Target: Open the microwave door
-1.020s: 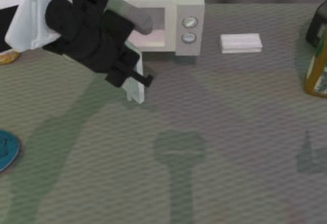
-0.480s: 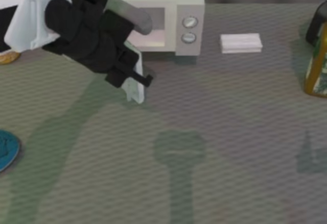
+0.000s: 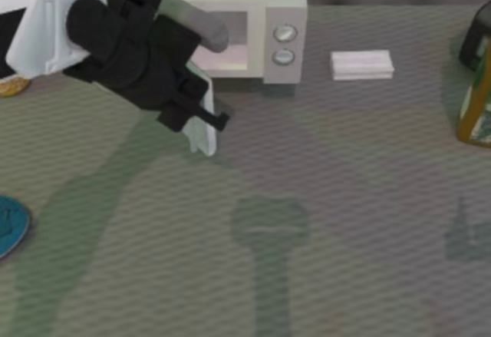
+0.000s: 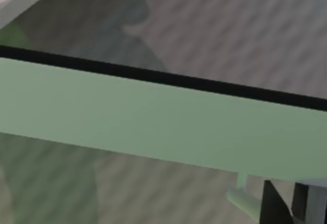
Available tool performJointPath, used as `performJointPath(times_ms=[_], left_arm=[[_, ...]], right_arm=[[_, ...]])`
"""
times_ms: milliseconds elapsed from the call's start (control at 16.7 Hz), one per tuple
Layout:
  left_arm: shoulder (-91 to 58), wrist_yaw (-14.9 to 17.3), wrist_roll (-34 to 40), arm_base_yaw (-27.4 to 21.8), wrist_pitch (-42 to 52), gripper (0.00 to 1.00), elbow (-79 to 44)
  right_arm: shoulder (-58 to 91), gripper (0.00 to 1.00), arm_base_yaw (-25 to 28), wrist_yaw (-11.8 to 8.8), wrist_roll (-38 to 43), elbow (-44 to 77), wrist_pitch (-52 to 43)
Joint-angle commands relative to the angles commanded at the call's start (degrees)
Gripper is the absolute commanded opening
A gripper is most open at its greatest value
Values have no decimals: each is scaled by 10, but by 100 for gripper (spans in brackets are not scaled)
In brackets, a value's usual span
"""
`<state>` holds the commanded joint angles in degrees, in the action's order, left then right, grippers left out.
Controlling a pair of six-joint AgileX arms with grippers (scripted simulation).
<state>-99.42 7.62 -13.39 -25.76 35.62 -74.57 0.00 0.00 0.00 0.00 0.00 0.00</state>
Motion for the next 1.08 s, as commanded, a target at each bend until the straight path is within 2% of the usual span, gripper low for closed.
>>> performJointPath(times_ms=[300, 720, 1080], left_arm=[[1, 7, -7, 1, 1, 0, 3], [23, 52, -97, 38, 17, 0, 26], [25, 54, -100, 40, 17, 0, 26]], right_arm=[[0, 100, 0, 0, 0, 0, 0], [0, 100, 0, 0, 0, 0, 0], [0, 100, 0, 0, 0, 0, 0]])
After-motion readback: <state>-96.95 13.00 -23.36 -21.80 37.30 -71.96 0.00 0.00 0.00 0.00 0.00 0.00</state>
